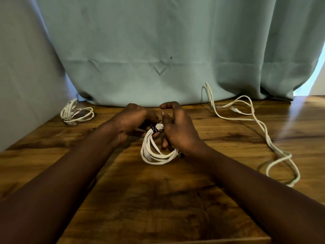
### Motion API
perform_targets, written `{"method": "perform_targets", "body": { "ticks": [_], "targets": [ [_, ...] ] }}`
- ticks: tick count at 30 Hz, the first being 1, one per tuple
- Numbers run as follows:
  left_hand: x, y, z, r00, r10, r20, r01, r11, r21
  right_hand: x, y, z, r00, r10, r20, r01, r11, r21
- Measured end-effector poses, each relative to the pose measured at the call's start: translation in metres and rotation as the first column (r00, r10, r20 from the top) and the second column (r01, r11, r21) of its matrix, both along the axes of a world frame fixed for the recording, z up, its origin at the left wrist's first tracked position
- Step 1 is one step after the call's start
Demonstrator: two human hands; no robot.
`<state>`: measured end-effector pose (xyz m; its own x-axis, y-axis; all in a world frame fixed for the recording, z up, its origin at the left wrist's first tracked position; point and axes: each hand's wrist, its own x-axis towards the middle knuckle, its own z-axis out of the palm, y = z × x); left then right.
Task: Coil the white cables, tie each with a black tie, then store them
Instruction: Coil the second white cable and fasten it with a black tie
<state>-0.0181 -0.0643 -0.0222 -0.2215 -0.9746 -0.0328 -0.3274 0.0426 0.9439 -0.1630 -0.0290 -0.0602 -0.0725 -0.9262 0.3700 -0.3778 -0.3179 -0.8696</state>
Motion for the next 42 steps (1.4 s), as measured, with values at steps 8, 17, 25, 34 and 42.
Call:
{"method": "perform_targets", "body": {
  "ticks": [8, 17, 25, 34, 42],
  "targets": [
    [0.000, -0.007, -0.006, 0.979, 0.029, -0.200, -0.009, 0.995, 0.100, 0.000, 0.004, -0.001, 0.995, 0.068, -0.073, -0.075, 0.993, -0.094],
    [0.000, -0.011, -0.016, 0.960, -0.101, -0.262, 0.113, 0.993, 0.034, 0.000, -0.010, -0.010, 0.970, 0.047, 0.239, -0.066, 0.995, 0.074],
    [0.034, -0.017, -0.001, 0.940, -0.324, 0.106, 0.319, 0.945, 0.066, -0.006, -0.021, -0.013, 0.898, 0.007, 0.440, -0.065, 0.991, 0.117],
    [0.079, -0.046, 0.013, 0.984, 0.171, -0.047, -0.170, 0.985, 0.019, 0.003, -0.030, -0.020, 0.903, 0.006, 0.430, -0.034, 0.998, 0.057],
    [0.103, -0.080, -0.033, 0.803, 0.591, 0.075, -0.581, 0.805, -0.123, 0.009, -0.017, -0.021, 0.997, 0.043, 0.059, -0.041, 0.999, -0.032]
  ]
}}
